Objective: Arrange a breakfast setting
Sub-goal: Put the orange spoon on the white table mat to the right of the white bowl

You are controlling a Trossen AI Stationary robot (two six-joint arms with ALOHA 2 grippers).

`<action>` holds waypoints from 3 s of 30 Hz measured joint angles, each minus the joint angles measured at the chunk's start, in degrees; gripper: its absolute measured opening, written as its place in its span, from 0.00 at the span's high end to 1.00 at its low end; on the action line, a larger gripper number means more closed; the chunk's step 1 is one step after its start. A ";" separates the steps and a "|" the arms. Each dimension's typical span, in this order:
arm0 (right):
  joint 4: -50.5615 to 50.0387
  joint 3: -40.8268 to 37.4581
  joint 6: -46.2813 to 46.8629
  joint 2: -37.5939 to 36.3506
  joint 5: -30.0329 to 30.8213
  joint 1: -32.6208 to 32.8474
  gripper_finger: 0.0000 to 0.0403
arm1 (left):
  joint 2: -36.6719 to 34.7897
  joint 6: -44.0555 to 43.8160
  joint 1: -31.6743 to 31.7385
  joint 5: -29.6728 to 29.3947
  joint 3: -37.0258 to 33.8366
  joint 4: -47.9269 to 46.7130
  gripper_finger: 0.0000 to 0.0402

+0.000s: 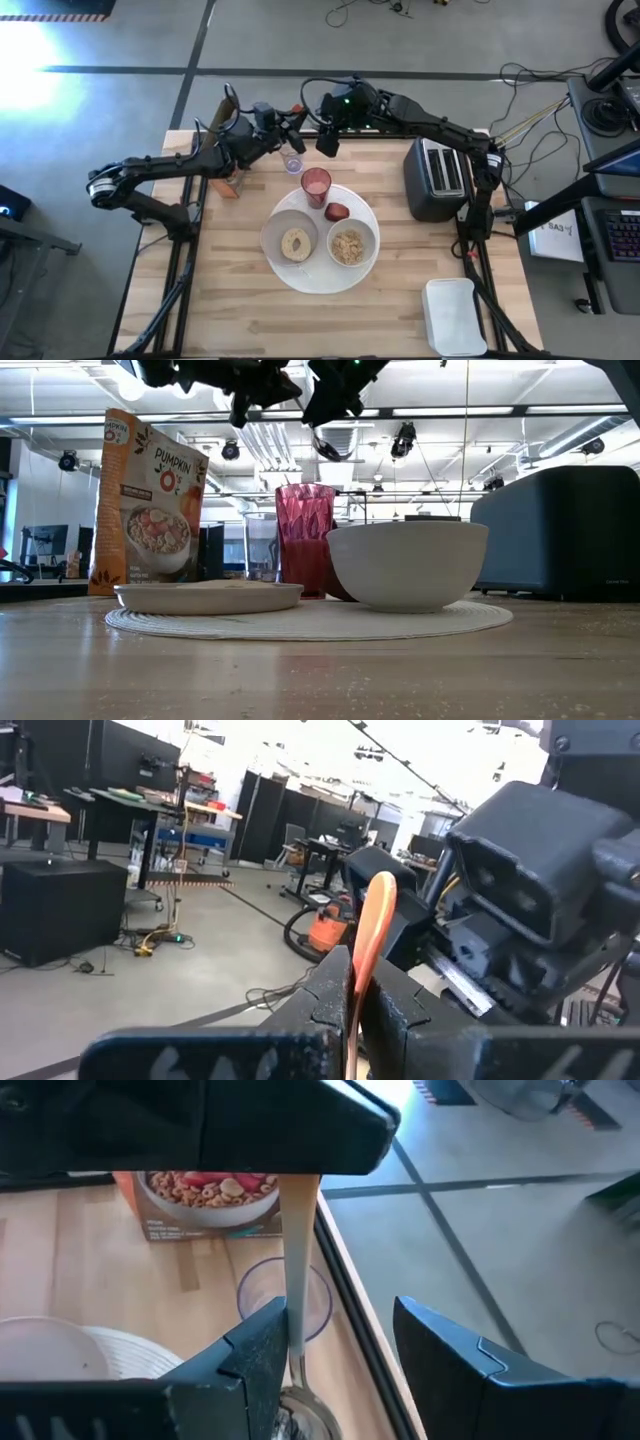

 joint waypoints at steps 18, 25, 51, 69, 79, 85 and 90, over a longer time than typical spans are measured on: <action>-0.05 -0.07 -2.13 0.02 1.81 0.00 0.81 | 0.00 -1.30 -1.08 0.02 0.00 1.64 1.00; -0.23 -0.08 -1.87 0.07 1.33 0.10 0.96 | 0.00 -1.46 -1.19 0.02 0.00 1.63 1.00; -9.33 0.59 -2.15 0.09 9.86 -0.64 0.98 | -1.85 4.91 -1.31 3.34 0.07 -7.07 0.78; -28.17 0.63 6.32 -0.45 8.65 -0.46 0.98 | -8.63 6.06 -1.21 3.18 0.02 -18.93 0.67; -34.93 0.63 13.36 -4.45 8.63 1.92 0.98 | -11.97 6.07 -1.19 3.13 0.00 -26.11 0.67; -40.33 0.68 15.39 -4.60 5.19 2.46 0.98 | -13.74 6.06 -1.19 3.44 0.00 -32.97 0.67; -41.22 0.26 18.56 -2.43 5.29 1.12 0.96 | -14.84 6.40 -1.28 4.33 0.00 -40.40 0.67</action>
